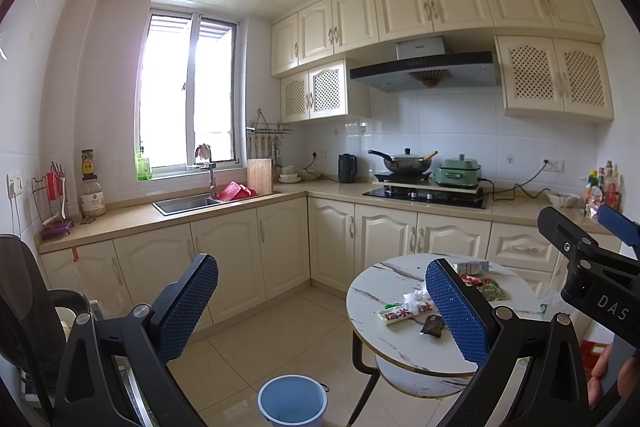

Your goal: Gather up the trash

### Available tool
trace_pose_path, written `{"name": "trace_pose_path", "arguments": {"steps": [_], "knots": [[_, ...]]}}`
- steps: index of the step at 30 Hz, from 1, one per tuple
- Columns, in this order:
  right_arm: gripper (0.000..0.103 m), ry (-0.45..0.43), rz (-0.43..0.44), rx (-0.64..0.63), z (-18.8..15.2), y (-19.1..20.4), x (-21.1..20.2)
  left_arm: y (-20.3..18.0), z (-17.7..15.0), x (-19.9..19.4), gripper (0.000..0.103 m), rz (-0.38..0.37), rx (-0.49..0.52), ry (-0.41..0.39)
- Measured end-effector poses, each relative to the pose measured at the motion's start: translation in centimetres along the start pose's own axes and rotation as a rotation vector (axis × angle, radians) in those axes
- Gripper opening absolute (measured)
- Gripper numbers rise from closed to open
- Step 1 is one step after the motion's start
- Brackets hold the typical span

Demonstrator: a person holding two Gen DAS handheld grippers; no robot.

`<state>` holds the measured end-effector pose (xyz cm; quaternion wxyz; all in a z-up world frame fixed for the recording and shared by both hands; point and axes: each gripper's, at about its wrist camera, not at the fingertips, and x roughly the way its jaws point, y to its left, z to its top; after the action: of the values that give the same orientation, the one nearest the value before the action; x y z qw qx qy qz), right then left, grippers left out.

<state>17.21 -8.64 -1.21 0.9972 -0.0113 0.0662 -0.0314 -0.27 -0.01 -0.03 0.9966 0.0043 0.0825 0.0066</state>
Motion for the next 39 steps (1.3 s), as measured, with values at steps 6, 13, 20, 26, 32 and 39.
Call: {"name": "trace_pose_path", "arguments": {"steps": [6, 13, 20, 26, 32, 39], "knots": [[0.103, 0.001, 0.003, 0.0, 0.0, 0.1, 0.0, 0.0, 0.0, 0.1, 0.102, -0.001, 0.0, 0.001], [0.103, 0.006, 0.006, 0.002, -0.1, 0.1, 0.1, 0.0, -0.2, 0.2, 0.102, 0.0, 0.001, 0.004], [0.103, 0.022, 0.02, 0.015, -0.6, -0.5, 1.0, -0.1, -0.7, 1.9, 0.102, 0.002, 0.008, 0.029], [0.103, 0.084, 0.0, 0.031, -2.5, -2.6, 3.9, -0.7, -2.0, 6.4, 0.102, -0.008, 0.009, 0.099], [0.103, 0.199, -0.063, 0.072, -6.7, -8.0, 8.5, -2.4, -4.4, 14.3, 0.102, -0.027, 0.023, 0.25], [0.103, 0.379, -0.154, 0.153, -13.3, -15.6, 13.9, -5.7, -5.1, 23.4, 0.102, -0.087, 0.061, 0.406]]}}
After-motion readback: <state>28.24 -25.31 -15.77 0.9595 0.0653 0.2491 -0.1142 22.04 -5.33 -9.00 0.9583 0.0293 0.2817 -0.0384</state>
